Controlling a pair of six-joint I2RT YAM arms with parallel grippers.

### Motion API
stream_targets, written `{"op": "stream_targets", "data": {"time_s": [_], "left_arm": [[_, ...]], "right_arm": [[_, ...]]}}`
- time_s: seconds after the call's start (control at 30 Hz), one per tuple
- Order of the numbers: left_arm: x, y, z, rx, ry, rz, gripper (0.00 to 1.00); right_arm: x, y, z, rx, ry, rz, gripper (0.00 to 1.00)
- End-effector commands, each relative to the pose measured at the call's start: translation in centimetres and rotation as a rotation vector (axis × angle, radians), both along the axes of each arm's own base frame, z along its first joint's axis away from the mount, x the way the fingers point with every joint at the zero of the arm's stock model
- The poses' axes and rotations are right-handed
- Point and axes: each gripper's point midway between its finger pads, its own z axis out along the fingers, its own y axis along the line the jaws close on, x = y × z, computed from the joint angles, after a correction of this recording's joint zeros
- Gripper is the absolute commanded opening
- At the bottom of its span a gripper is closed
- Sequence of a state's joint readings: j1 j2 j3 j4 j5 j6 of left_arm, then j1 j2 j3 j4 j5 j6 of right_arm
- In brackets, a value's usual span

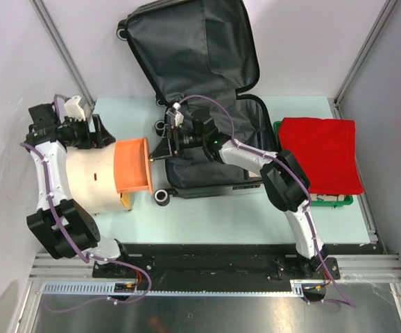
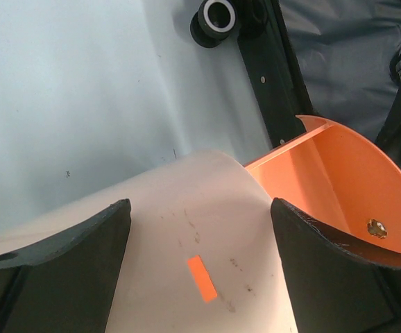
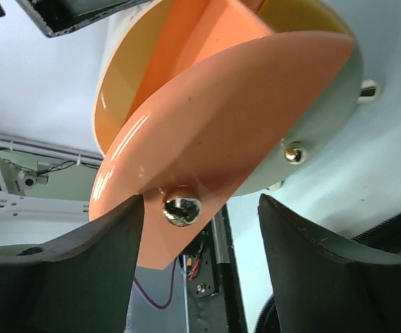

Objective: Open, take out, and arrange the luggage

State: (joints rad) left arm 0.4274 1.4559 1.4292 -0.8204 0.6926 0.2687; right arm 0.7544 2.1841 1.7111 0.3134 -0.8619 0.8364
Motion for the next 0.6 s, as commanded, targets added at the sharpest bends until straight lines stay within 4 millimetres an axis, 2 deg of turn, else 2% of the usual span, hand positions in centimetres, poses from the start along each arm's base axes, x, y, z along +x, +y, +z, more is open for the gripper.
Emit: {"op": "stream_targets", "data": {"time_s": [0.0,0.03,0.1,0.13,0.17,0.2,0.23,0.27,0.3,0.33,0.37,0.4,0.43,0.47,0.53,0.57], "left_arm": [[-1.7,-0.6,-1.5,-0.021,0.113,0.007,0.87],[-1.7,-0.6,-1.4,-0.023,0.110,0.006,0.87],[-1.6,-0.6,-1.2,-0.024,0.106,0.007,0.87],[-1.7,-0.6,-1.1,-0.024,0.104,0.008,0.87],[-1.7,-0.7,-1.0,-0.026,0.102,0.006,0.87],[-1.7,-0.7,-1.0,-0.025,0.100,0.004,0.87],[-1.7,-0.7,-0.9,-0.020,0.098,0.006,0.87],[-1.6,-0.6,-0.8,-0.012,0.091,0.007,0.87],[-1.6,-0.5,-0.6,-0.006,0.086,0.007,0.87],[-1.6,-0.4,-0.3,0.001,0.079,0.008,0.88],[-1.6,-0.4,-0.2,0.005,0.074,0.008,0.88],[-1.6,-0.4,0.0,0.007,0.070,0.008,0.89],[-1.6,-0.5,0.1,0.008,0.067,0.007,0.89],[-1.5,-0.4,0.2,0.007,0.064,0.006,0.89],[-1.4,-0.5,0.6,0.007,0.053,0.006,0.90],[-1.3,-0.5,0.8,0.008,0.049,0.006,0.91]], "right_arm": [[3.8,-2.4,2.9,0.004,-0.092,-0.087,0.72],[4.5,-3.5,3.6,0.000,-0.116,-0.107,0.73],[6.4,-6.1,2.8,-0.074,-0.202,-0.145,0.73],[8.4,-8.5,2.8,-0.107,-0.239,-0.192,0.75],[8.5,-10.4,2.0,-0.180,-0.240,-0.193,0.76],[9.5,-12.0,2.3,-0.212,-0.381,-0.177,0.77],[11.2,-14.7,2.4,-0.255,-0.453,-0.190,0.79],[10.0,-16.8,0.1,-0.351,-0.399,-0.124,0.80],[11.6,-18.6,1.6,-0.390,-0.637,-0.070,0.80],[12.8,-21.2,0.9,-0.482,-0.685,-0.069,0.79],[11.2,-23.6,-2.0,-0.596,-0.609,0.017,0.78],[11.7,-25.0,-1.5,-0.654,-0.694,0.054,0.77],[12.3,-27.3,-3.0,-0.769,-0.784,0.123,0.75],[11.4,-29.1,-4.4,-0.839,-0.765,0.195,0.74],[10.9,-31.8,-6.5,-0.943,-0.807,0.307,0.69],[10.6,-32.5,-7.0,-0.972,-0.811,0.335,0.69]]}}
